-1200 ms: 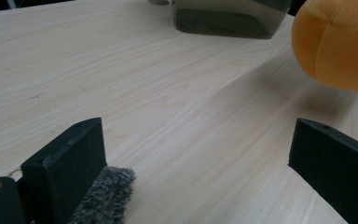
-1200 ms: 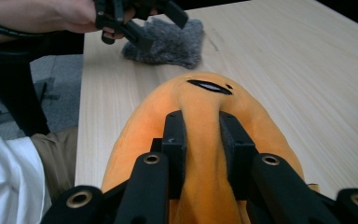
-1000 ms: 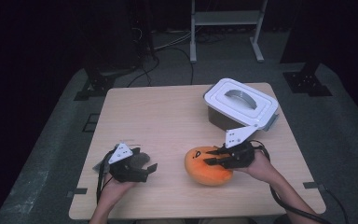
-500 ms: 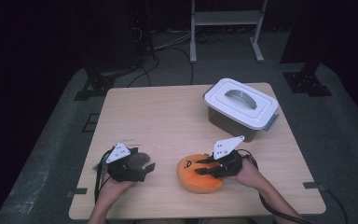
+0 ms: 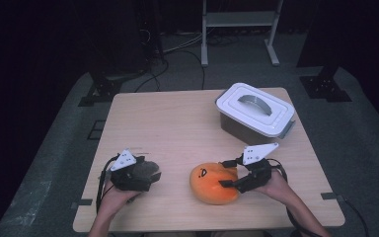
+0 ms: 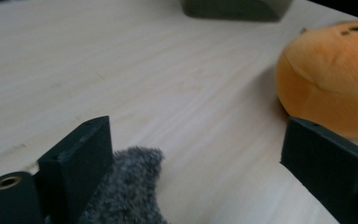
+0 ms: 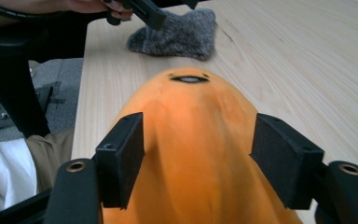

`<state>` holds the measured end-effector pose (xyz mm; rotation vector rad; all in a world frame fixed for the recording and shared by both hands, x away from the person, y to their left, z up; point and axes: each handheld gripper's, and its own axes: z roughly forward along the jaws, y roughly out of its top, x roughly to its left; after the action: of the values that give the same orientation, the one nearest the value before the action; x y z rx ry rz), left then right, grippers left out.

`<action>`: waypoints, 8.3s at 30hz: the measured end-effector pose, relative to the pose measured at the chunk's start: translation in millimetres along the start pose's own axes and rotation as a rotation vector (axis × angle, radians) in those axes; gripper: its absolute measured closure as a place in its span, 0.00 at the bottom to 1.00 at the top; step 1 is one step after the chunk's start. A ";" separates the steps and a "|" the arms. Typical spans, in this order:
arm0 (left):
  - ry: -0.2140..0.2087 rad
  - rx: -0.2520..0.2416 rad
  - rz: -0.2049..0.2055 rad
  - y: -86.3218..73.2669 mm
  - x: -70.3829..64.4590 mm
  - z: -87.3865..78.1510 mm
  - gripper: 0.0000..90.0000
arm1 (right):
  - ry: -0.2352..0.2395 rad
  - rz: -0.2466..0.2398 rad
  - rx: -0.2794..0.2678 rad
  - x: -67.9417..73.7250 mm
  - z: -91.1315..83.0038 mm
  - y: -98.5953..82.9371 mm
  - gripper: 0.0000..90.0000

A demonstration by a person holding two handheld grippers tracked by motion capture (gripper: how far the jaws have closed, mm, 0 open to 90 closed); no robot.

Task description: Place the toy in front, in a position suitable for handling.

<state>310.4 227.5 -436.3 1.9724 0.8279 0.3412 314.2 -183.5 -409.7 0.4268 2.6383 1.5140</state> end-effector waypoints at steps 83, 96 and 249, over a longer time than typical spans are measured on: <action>-0.443 0.119 0.337 49.0 -58.5 57.5 0.87 | -0.051 -0.024 0.068 5.5 19.0 -22.9 0.25; -0.511 0.033 0.370 64.7 -82.6 58.1 0.87 | -0.066 -0.055 0.092 8.1 23.8 -15.3 0.23; -0.431 0.115 0.236 46.3 -41.8 45.7 0.87 | -0.091 -0.049 0.073 20.1 23.3 -14.7 0.38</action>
<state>323.6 153.7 -417.0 2.1497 0.3462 -0.0037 296.5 -165.6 -432.7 0.4221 2.6205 1.3547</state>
